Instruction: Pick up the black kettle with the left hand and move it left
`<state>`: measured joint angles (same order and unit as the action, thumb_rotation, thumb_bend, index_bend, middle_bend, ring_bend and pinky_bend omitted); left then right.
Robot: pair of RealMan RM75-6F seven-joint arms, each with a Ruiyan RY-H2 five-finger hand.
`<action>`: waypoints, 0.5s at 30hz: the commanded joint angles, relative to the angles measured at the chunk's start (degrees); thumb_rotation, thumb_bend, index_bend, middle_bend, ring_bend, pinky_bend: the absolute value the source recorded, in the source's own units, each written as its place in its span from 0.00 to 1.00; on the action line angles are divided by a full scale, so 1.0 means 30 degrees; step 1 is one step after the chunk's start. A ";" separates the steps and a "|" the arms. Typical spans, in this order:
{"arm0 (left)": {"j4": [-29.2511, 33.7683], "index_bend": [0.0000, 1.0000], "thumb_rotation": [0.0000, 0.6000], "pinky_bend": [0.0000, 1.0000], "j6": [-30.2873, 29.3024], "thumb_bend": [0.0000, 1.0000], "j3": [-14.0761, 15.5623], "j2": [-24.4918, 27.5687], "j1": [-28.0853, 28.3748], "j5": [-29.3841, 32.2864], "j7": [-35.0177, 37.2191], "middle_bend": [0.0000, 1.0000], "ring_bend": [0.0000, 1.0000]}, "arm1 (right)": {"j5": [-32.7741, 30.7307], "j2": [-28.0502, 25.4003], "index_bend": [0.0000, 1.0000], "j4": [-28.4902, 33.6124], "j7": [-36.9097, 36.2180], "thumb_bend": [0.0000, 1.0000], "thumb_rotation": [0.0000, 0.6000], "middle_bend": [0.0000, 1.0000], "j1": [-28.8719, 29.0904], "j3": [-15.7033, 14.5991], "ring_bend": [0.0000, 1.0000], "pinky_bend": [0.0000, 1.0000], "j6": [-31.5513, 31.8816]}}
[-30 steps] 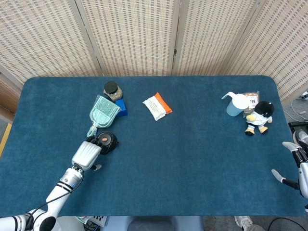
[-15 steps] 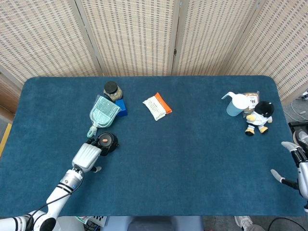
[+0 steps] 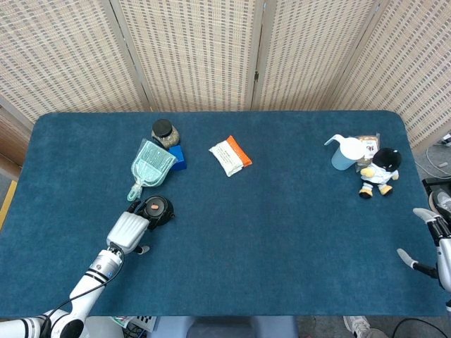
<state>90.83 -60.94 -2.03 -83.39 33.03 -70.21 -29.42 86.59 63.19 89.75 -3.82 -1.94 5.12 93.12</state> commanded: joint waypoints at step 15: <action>-0.0364 0.65 1.00 0.07 0.0588 0.10 -0.0009 -0.0333 0.0108 0.0208 0.0574 0.66 0.49 | -0.0010 0.0055 0.22 -0.0189 -0.0201 0.15 1.00 0.25 -0.0068 -0.0005 0.12 0.16 0.0055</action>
<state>89.88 -59.34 -2.02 -84.29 33.28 -69.66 -27.83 86.56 63.36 89.18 -4.43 -2.14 5.11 93.28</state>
